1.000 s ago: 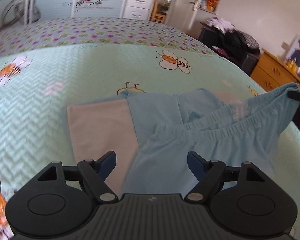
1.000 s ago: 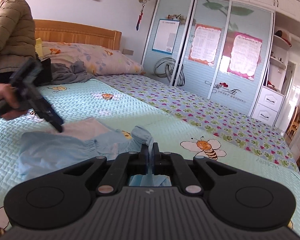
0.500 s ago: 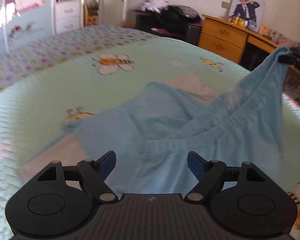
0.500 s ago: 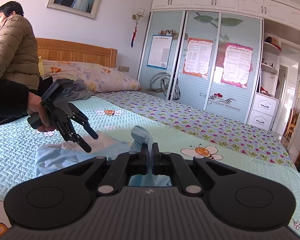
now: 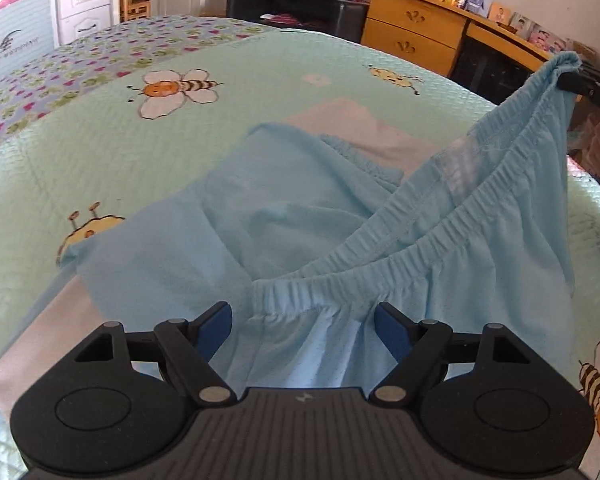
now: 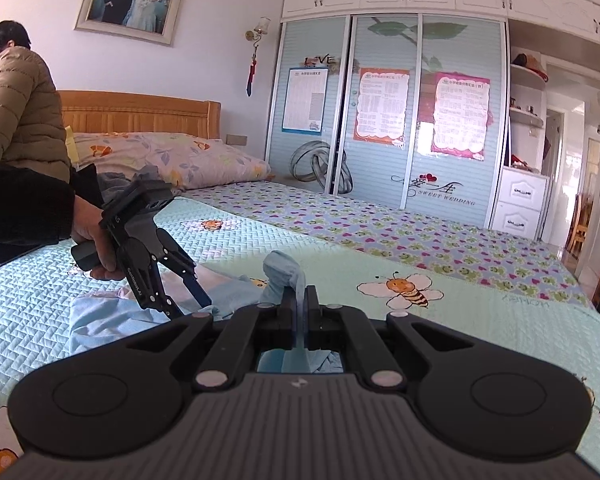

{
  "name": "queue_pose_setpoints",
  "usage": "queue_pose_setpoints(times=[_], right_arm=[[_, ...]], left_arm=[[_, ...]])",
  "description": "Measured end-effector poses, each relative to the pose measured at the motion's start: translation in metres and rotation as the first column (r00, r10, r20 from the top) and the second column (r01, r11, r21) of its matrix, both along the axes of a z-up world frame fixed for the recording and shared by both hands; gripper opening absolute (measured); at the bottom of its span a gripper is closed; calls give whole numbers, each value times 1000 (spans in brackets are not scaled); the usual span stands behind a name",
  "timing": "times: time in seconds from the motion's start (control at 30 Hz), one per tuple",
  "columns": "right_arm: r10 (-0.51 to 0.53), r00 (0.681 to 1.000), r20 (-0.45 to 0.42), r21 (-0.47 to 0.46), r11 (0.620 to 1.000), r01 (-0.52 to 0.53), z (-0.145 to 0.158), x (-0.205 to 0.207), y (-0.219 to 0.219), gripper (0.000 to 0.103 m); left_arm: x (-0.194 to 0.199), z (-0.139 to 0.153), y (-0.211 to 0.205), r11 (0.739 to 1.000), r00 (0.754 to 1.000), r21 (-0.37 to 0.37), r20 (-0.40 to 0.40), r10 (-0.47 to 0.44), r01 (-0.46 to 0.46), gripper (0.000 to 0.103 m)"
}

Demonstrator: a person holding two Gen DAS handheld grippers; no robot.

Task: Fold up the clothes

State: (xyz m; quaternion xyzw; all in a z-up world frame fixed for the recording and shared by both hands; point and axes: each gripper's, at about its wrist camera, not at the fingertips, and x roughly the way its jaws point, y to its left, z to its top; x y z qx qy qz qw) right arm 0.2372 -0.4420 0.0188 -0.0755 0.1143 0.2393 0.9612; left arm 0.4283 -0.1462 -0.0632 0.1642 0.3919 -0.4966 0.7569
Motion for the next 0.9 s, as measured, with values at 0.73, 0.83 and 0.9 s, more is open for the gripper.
queue_pose_setpoints(times=[0.73, 0.83, 0.9], right_arm=[[-97, 984, -148, 13, 995, 100, -35, 16, -11, 11], [-122, 976, -183, -27, 993, 119, -51, 20, -13, 30], [-115, 967, -228, -23, 993, 113, -61, 27, -18, 42]], left_arm=[[-63, 30, 42, 974, 951, -149, 235, 201, -169, 14], [-89, 41, 46, 973, 932, -156, 297, 208, -168, 15], [-105, 48, 47, 973, 920, -160, 330, 209, -164, 17]])
